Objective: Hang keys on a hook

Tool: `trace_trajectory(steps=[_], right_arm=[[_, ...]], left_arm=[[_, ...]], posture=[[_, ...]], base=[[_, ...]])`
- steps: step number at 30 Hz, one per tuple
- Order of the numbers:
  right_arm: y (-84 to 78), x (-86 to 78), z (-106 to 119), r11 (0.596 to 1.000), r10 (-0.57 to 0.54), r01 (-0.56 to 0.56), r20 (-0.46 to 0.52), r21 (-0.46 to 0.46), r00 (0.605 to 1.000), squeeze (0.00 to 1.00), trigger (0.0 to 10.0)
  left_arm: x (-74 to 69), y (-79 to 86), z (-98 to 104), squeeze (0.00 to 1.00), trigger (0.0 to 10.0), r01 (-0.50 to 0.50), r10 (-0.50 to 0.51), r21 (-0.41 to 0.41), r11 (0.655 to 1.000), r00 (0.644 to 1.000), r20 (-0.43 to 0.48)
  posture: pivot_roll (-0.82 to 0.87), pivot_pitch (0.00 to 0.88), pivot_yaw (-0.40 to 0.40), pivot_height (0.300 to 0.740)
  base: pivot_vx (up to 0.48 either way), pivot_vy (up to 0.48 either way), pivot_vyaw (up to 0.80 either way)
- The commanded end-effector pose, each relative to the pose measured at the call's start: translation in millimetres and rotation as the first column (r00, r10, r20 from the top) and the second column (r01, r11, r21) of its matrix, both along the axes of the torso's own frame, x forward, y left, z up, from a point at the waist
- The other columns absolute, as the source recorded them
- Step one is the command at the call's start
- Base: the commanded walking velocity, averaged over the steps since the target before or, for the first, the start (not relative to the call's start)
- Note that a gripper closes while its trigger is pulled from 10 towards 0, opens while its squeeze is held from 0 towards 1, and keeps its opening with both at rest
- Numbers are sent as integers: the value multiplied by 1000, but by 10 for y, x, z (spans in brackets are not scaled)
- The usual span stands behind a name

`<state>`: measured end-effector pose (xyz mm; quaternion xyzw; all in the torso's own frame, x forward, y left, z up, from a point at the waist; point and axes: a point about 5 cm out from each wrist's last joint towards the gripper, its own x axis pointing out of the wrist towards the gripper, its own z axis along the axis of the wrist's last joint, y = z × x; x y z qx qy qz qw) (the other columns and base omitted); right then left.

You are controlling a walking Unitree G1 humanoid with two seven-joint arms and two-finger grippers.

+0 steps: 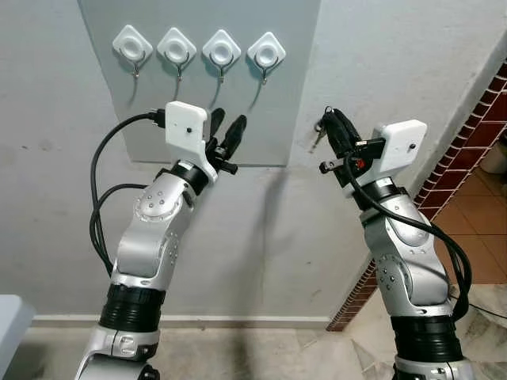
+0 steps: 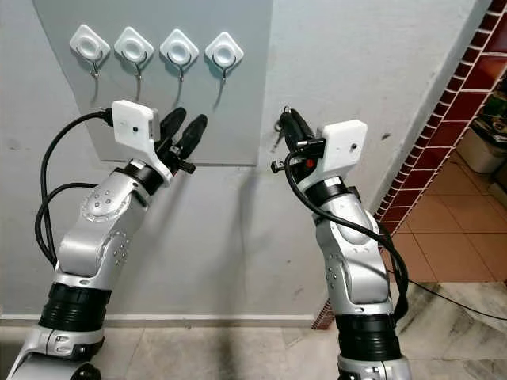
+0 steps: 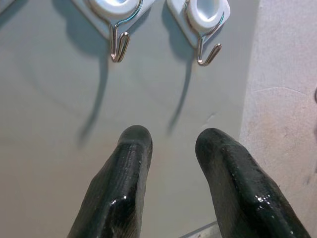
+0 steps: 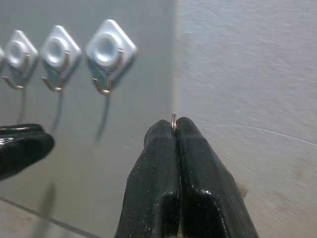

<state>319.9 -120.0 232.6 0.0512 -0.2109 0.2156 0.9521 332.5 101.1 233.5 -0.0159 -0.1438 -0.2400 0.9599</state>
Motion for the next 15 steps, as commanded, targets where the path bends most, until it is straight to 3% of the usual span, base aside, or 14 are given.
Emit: trace_trajectory(steps=[1,15], right_arm=[[68,20,74,999,48,-48,12,3,999,0,10000],[271,71,287,985,163,-166,67,46,984,0,10000]], left_arm=[[-37,13,43,0,10000,11,-11,10,1000,1000,17],[-79,175,40,0,10000,-36,35,23,999,999,21]], posture=[[84,35,-14,740],[106,29,-33,740]], base=[[0,0,0],[0,0,0]])
